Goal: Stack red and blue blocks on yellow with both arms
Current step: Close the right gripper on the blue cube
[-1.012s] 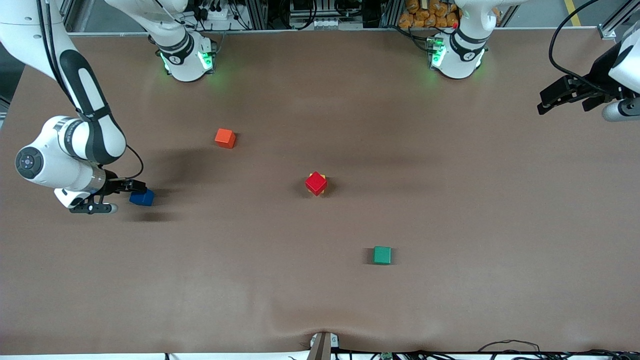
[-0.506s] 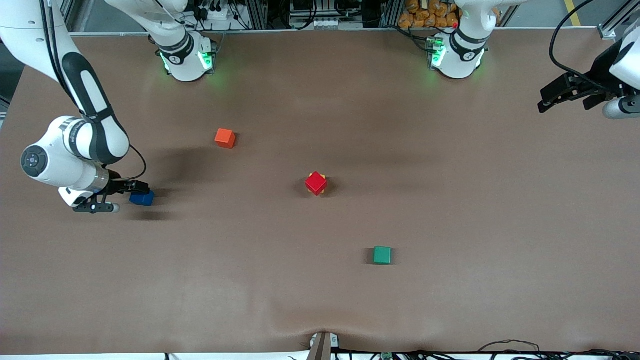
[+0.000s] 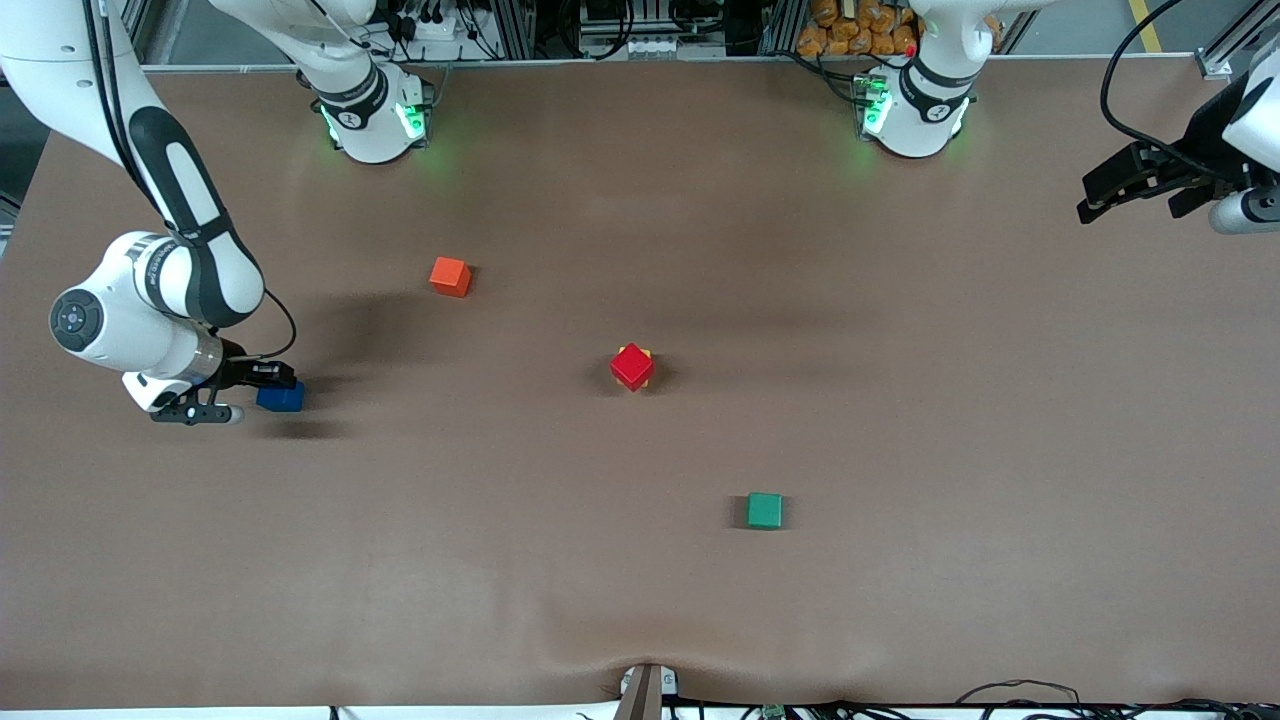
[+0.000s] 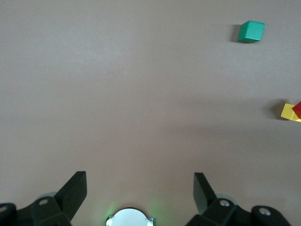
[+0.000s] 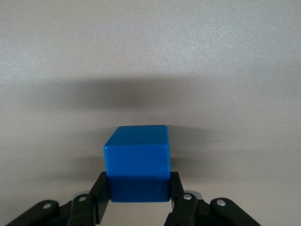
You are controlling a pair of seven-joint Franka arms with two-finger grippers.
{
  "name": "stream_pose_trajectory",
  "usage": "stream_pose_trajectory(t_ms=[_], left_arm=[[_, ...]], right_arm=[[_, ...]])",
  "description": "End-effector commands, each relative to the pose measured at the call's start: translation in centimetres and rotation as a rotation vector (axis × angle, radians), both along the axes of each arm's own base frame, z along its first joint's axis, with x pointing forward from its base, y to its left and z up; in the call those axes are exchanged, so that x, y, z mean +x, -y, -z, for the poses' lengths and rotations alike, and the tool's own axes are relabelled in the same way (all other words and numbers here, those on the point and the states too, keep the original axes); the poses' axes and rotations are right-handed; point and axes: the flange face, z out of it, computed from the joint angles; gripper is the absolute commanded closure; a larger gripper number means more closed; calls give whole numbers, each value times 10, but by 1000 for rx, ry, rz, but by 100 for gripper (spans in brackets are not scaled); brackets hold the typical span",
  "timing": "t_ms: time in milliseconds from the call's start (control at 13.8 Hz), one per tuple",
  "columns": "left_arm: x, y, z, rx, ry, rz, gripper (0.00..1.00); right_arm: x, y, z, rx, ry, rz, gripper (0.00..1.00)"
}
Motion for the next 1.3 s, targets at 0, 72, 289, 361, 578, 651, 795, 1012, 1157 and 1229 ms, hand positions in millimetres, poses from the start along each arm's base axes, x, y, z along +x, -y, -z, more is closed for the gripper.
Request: stream_pose_trajectory(t_ms=[0, 72, 289, 361, 578, 651, 795, 1012, 1157, 1229], left_arm=[[-9, 1, -7, -6, -22, 17, 0], [-10, 1, -6, -6, -27, 19, 0], [-12, 16, -6, 10, -27, 41, 0], [-12, 18, -7, 14, -25, 46, 0], [-11, 13, -17, 11, -4, 40, 0], [-11, 12, -16, 10, -5, 40, 0], [-9, 12, -14, 10, -10, 41, 0], [-4, 16, -6, 3, -22, 48, 0], [-4, 20, -7, -4, -19, 57, 0], [-4, 23, -10, -6, -10, 62, 0]], right_arm=[[-5, -4, -2, 11, -5, 12, 96], [-4, -5, -4, 15, -15, 10, 100], [-2, -8, -12, 30, -43, 9, 100], [0, -14, -18, 30, -39, -4, 100], [6, -26, -34, 39, -57, -29, 100], [10, -26, -41, 45, -73, -32, 100], [19, -29, -61, 56, -98, -41, 100], [30, -38, -84, 67, -119, -63, 100], [38, -45, -104, 76, -136, -57, 100], [45, -56, -116, 72, -146, -42, 100]])
